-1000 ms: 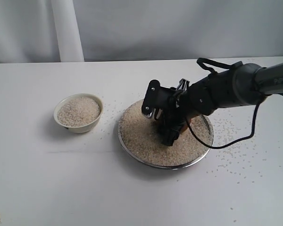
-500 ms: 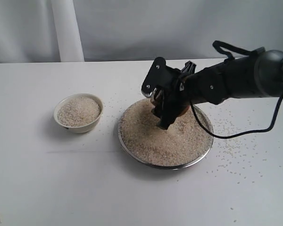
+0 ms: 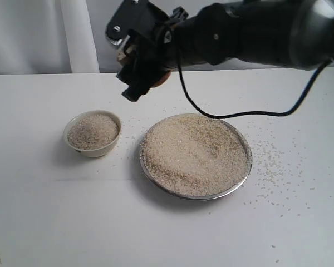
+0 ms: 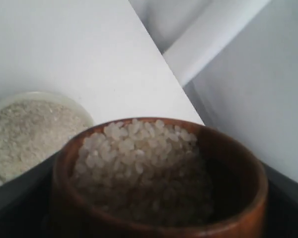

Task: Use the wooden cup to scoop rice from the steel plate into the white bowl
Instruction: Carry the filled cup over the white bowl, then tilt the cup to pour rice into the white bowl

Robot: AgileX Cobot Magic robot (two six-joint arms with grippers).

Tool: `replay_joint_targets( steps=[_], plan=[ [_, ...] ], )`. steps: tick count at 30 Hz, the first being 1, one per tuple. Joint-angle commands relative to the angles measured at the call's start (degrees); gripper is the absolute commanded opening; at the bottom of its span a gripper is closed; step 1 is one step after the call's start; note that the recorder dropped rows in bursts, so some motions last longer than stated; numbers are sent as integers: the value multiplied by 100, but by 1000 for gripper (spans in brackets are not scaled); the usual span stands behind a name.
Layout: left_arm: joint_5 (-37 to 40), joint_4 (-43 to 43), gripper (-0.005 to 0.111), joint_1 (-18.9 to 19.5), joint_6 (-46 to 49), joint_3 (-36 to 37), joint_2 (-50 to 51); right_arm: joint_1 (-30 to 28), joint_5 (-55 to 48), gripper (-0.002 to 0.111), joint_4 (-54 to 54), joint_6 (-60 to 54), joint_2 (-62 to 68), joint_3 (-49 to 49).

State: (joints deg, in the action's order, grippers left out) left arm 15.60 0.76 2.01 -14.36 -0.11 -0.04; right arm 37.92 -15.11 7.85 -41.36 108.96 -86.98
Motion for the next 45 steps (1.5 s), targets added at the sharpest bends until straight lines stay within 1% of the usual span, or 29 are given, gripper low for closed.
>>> replay_joint_targets(
  steps=[1,2,5,8,13,15,18,21,28,33,45],
  plan=[
    [-37,-24,0,-27,-20,11,4,365,-685,0,-32,-39,640,-1152],
    [-37,-24,0,-27,-20,11,4,481,-899,0,-150,-39,932,-1581],
    [-37,-24,0,-27,-20,11,4,623,-1382,0,-479,-39,1406,-2236],
    [-37,-24,0,-27,-20,11,4,729,-1661,0,-894,112,1846,-2756],
    [-37,-24,0,-27,-20,11,4,941,-2030,0,-1664,246,2433,-3294],
    [-37,-24,0,-27,-20,11,4,1025,-2069,0,-2204,314,2581,-3348],
    [-37,-24,0,-27,-20,11,4,1173,-2108,0,-3306,613,2748,-3348],
    [-37,-24,0,-27,-20,11,4,1284,-2132,0,-4038,865,2835,-3348],
    [-37,-24,0,-27,-20,11,4,1364,-2171,0,-5017,890,2893,-3348],
    [-37,-24,0,-27,-20,11,4,1409,-2471,0,-5906,890,3034,-3348],
    [-37,-24,0,-27,-20,11,4,1417,-2645,0,-6769,846,3205,-3348]
  ],
)
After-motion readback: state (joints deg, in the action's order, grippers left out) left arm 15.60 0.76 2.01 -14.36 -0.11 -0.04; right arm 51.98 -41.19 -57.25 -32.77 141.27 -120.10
